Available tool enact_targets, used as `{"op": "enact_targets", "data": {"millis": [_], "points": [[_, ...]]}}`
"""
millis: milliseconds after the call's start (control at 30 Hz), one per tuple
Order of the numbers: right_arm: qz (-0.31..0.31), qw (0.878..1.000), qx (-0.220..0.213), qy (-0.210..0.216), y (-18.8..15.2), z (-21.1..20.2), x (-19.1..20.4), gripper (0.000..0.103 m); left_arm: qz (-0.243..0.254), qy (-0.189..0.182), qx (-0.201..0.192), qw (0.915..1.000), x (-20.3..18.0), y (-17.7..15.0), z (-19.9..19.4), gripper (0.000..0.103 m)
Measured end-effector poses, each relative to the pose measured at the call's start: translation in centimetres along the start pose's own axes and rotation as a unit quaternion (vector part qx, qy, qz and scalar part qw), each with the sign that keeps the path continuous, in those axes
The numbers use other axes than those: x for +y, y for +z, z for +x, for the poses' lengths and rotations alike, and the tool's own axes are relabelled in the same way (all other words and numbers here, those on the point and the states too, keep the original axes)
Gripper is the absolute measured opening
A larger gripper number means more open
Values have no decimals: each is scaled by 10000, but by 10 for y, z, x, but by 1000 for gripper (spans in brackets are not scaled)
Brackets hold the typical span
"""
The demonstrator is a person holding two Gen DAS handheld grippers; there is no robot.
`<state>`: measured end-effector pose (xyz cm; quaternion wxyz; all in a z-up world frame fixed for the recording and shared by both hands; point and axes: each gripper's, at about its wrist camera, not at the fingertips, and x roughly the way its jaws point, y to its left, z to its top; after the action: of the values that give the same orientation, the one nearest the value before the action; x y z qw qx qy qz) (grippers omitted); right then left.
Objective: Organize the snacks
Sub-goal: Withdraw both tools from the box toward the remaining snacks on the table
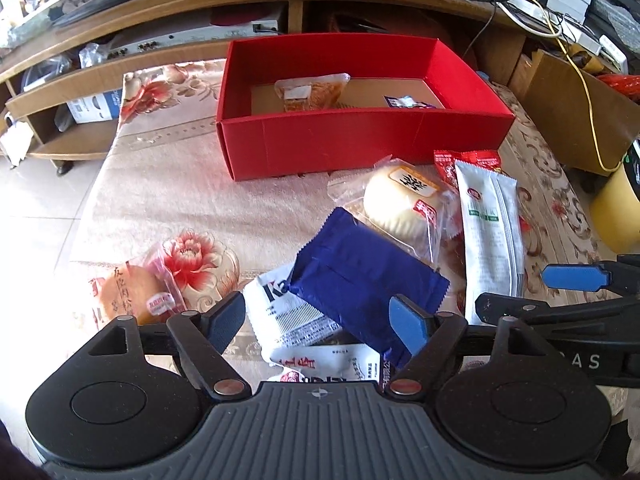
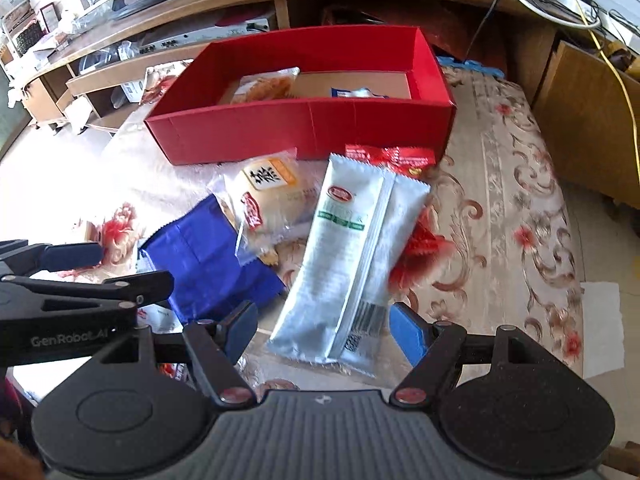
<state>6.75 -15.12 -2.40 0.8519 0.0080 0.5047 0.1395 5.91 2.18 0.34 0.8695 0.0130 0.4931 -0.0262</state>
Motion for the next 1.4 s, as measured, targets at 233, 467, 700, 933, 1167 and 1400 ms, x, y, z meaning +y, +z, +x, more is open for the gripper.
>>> {"op": "enact_targets", "data": {"millis": [233,467,700,933,1167,1400], "points": [[65,9999,65,-111,-3,2,-5,69,117,22,38,9999,-4,-7,-1,85],[104,9998,54,-138,-3,3,-7,69,180,64,87,9998,-5,-10,1,85],[167,9998,8,-116,1,5,-7,69,269,81,160,9995,-6,-14,4,86],[189,9997,53,-119,5,12,-5,69,273,61,205,9994,-6,-15,6,86],[198,9997,91,-108,6,17,-3,69,293,38,245,9993,-5,-17,7,86],[162,9997,154,-112,7,23,-1,70,356,25,263,9990,-7,-18,8,87]]}}
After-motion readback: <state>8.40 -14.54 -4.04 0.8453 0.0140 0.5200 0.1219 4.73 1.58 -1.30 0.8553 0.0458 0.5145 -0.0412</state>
